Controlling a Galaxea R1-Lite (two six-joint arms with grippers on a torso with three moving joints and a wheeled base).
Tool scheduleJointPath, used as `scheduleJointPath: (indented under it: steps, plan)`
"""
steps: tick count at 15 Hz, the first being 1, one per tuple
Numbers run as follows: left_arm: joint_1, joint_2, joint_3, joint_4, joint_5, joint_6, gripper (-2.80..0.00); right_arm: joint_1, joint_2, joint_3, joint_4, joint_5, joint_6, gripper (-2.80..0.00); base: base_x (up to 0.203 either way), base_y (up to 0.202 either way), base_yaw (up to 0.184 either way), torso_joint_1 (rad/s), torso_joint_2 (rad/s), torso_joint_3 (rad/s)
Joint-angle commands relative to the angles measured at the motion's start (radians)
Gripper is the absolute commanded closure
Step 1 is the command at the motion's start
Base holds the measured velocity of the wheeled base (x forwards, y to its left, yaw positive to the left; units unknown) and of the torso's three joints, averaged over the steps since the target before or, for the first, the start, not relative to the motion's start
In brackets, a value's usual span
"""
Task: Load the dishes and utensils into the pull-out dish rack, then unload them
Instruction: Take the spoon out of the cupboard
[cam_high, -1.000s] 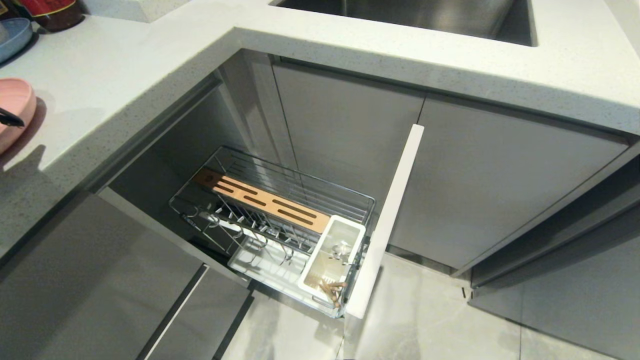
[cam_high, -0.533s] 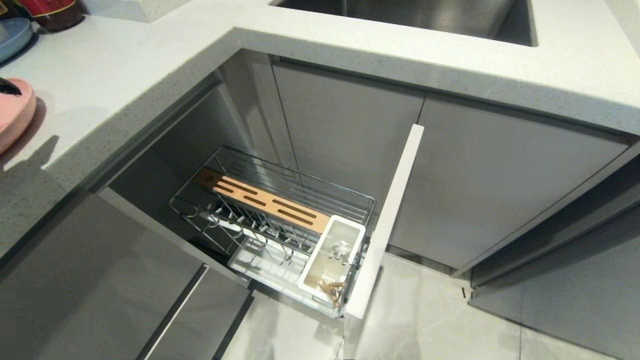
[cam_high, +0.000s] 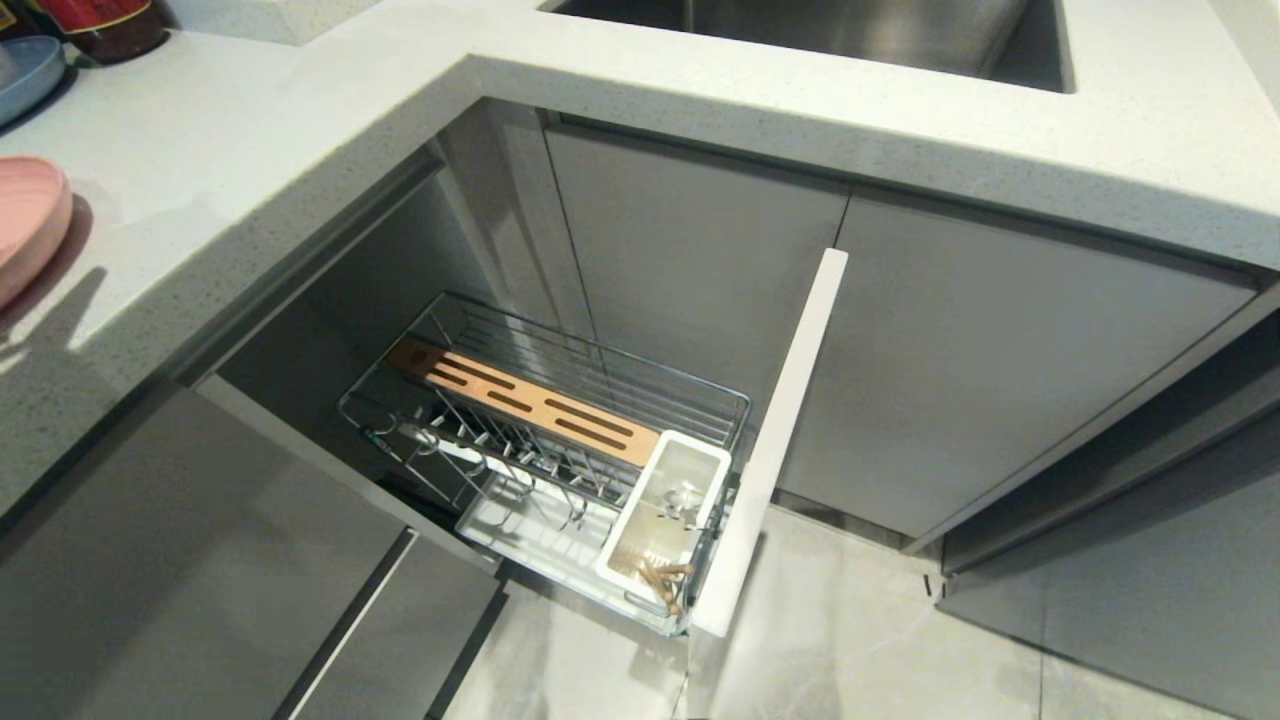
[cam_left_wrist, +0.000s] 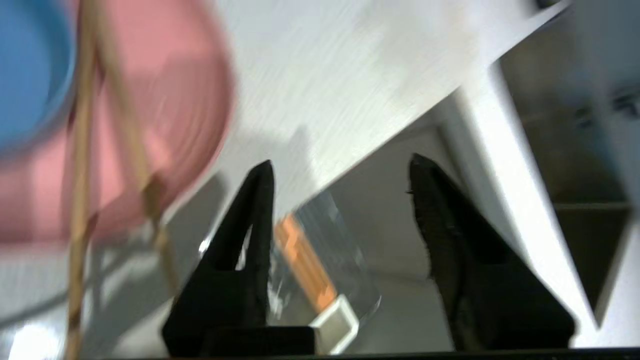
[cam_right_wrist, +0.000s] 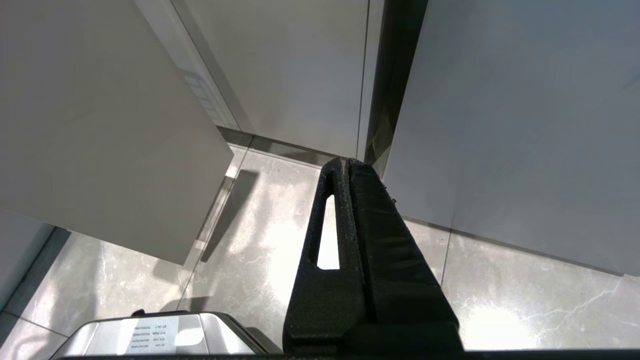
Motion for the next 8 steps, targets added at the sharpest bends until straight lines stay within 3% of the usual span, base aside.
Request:
scheduleJointPath:
  steps: [1,2,4,8]
  plan:
    - [-0.008,-0.008,-0.012,-0.162,0.01,0.031,0.0,0.0,-0.004,0.0,-0.001,0.0,0.0,0.0,0.0,0.0,0.0,0.0,0.0,0.0]
    - [-0.022,-0.008,-0.012,-0.215,0.012,0.032,0.0,0.0,-0.004,0.0,-0.001,0.0,0.0,0.0,0.0,0.0,0.0,0.0,0.0,0.0]
    - [-0.079,-0.002,-0.009,-0.231,0.009,-0.037,0.0,0.0,-0.004,0.0,-0.001,0.0,0.0,0.0,0.0,0.0,0.0,0.0,0.0,0.0]
    - [-0.335,0.066,0.025,-0.269,0.012,-0.062,0.0,0.0,-0.004,0.0,-0.001,0.0,0.0,0.0,0.0,0.0,0.0,0.0,0.0,0.0]
